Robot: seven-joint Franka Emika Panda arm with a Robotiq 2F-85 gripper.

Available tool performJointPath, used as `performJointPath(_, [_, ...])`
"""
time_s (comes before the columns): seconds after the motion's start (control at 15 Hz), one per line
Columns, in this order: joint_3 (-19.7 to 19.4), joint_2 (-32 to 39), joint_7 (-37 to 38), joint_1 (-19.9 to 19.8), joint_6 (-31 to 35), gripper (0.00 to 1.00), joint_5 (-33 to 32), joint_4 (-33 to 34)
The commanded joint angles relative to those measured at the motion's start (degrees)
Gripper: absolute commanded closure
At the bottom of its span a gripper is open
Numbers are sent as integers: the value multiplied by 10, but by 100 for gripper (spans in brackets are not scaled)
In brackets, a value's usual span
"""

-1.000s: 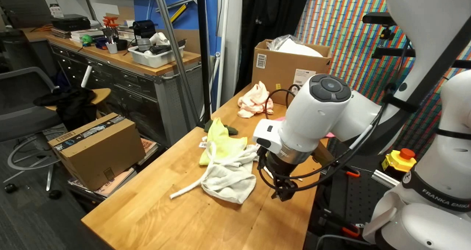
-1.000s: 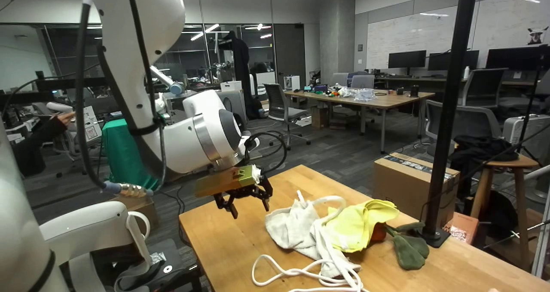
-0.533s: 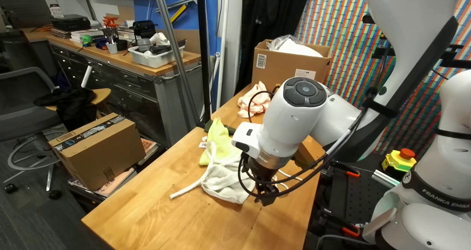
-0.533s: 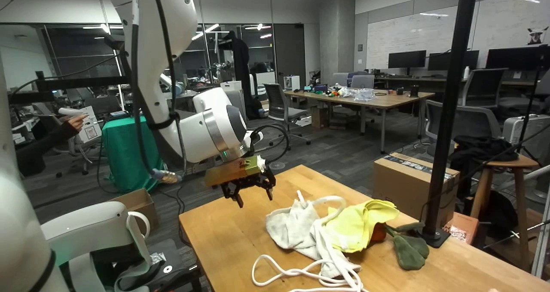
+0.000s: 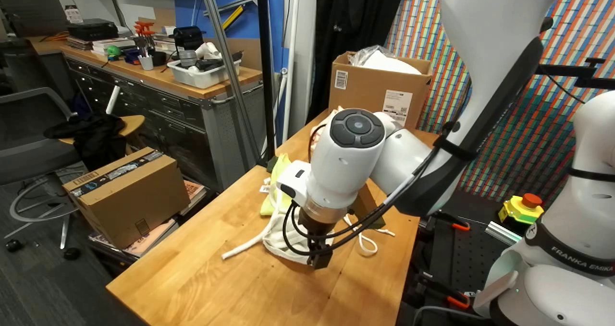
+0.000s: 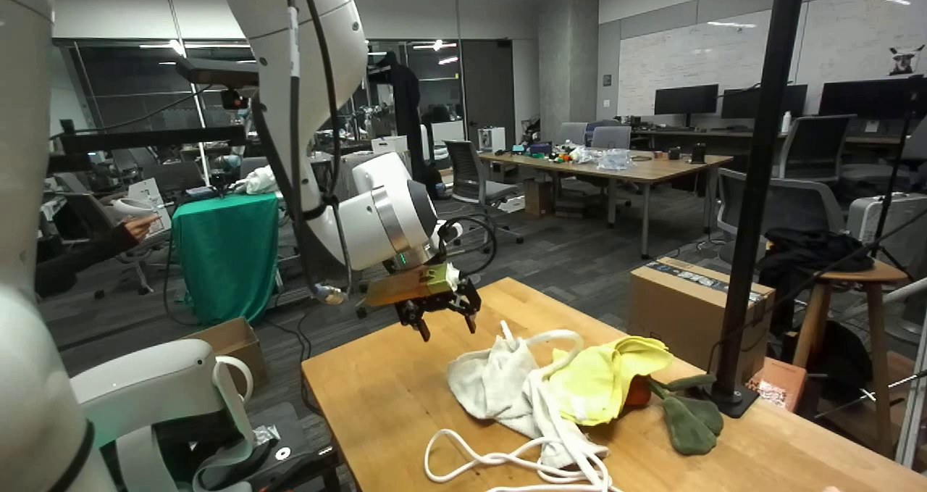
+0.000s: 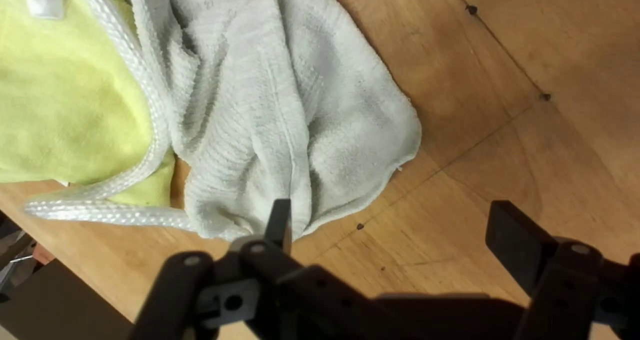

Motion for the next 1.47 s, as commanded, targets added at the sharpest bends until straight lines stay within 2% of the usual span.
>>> performJointPath(0.0, [-3,56,20,5,-16,0,10,43])
performJointPath(0.53, [11,120,1,-15,-28,0,61,77])
performJointPath(1.13, [1,141,3,-26,-49,1,65,114])
performJointPath(1.2, [4,144,-2,-32,-52,25,69,117])
performJointPath(1.27, [-14,144,-20,-14,-50,26,94,117])
performJointPath(1.33, [-12,147,-29,-17,-53,30,103,119])
performJointPath(1.4, [-16,148,-38,-16,-53,40,114,119])
